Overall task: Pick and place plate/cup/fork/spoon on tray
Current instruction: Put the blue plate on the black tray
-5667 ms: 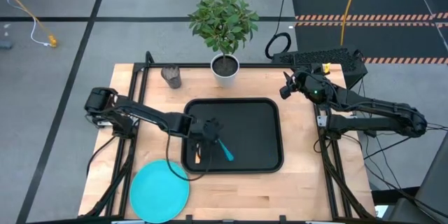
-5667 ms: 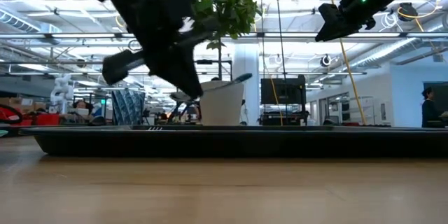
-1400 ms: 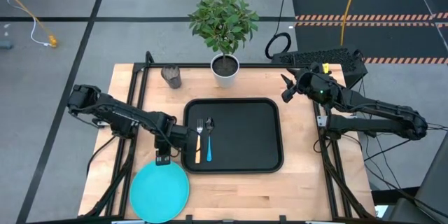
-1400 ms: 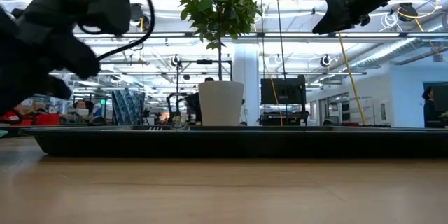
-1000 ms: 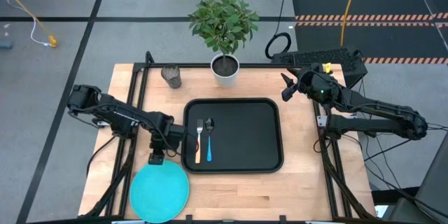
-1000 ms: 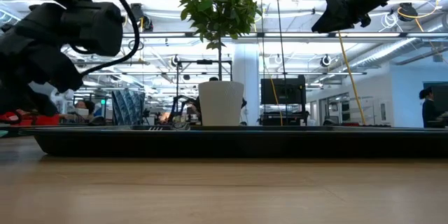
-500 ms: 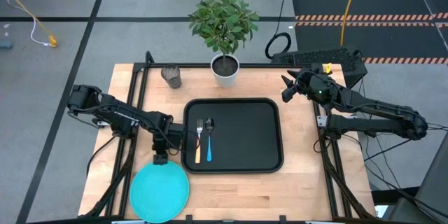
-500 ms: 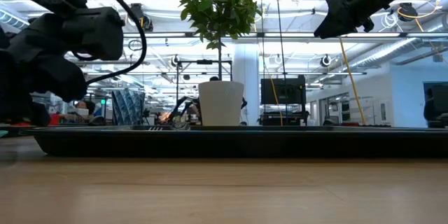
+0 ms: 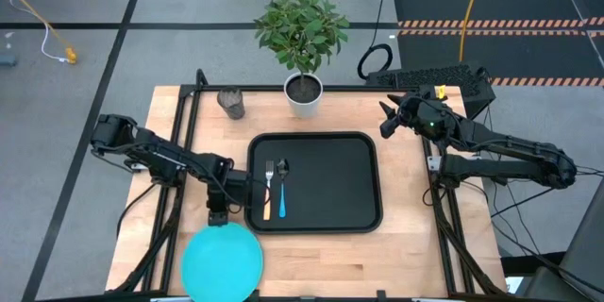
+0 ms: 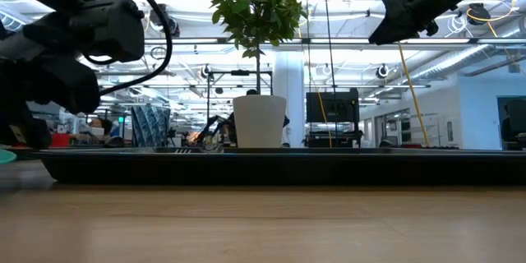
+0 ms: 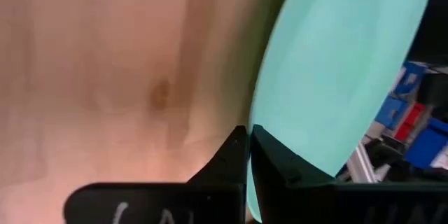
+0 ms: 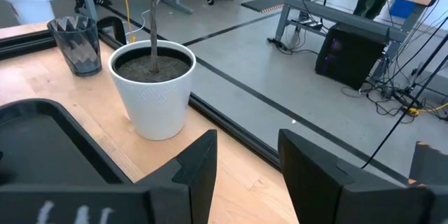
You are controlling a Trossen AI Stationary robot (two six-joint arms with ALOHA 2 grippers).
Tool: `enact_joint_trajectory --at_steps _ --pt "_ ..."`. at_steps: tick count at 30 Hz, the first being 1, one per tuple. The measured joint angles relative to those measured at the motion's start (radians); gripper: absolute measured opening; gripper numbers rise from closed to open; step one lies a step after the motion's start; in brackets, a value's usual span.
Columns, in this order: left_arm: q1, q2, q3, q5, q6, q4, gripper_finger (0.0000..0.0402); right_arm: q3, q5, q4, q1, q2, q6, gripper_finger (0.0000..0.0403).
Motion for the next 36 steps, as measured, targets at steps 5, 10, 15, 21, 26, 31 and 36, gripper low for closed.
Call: enact_joint_trajectory --at_steps 5,10,15,21,26,31,36 --pt "-0.016 0.000 0.019 0.051 -0.009 -0.001 0.0004 0.000 0.001 0.005 0.000 0.000 -0.001 0.0144" --pt "-0.016 -0.012 0.090 0.080 -0.003 0.005 0.0002 0.000 0.005 0.005 0.000 0.000 -0.008 0.0144" --pt "0.015 -0.035 0.173 0.081 -0.034 0.062 0.0001 0.000 0.006 0.007 0.000 0.000 -0.008 0.0144" --pt "0.059 -0.035 0.254 0.038 -0.085 0.196 0.0001 0.000 0.006 0.007 0.000 0.000 -0.012 0.0144" --pt "0.134 -0.035 0.309 -0.184 -0.203 0.205 0.0001 0.000 0.006 0.007 0.000 0.000 -0.011 0.0144" --pt "0.204 -0.054 0.340 -0.332 -0.253 0.223 0.0001 0.000 -0.001 0.000 0.000 0.000 0.049 0.0144" --pt "0.290 -0.053 0.344 -0.382 -0.319 0.305 0.0000 0.000 -0.211 -0.018 0.000 0.000 0.121 0.0144"
